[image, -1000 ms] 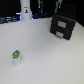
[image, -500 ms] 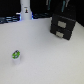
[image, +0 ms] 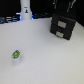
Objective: Open the kcup holder, insert the kcup into the holder, and close the kcup holder
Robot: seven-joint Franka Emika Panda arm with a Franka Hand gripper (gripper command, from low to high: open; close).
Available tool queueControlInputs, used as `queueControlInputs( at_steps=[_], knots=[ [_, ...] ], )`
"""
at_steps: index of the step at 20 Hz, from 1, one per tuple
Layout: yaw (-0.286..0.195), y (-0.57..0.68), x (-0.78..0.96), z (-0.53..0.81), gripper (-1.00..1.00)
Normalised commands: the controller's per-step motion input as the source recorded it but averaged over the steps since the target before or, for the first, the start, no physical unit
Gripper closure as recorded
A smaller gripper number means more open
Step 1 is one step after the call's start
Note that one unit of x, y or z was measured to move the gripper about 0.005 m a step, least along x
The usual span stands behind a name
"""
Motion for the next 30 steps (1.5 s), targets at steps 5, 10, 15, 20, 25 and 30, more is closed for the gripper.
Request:
queueControlInputs(
  at_steps=[5, 10, 15, 20, 25, 30],
  knots=[
    [-0.177, 0.48, -0.3, -0.39, -1.0],
    [-0.136, 0.23, -0.27, -0.45, -1.0],
    [-0.092, 0.12, -0.19, -0.41, -1.0],
    [-0.047, 0.14, -0.21, -0.42, -1.0],
    [0.0, 0.06, -0.32, -0.5, -1.0],
    [0.006, 0.05, -0.43, -0.43, -1.0]
  ],
)
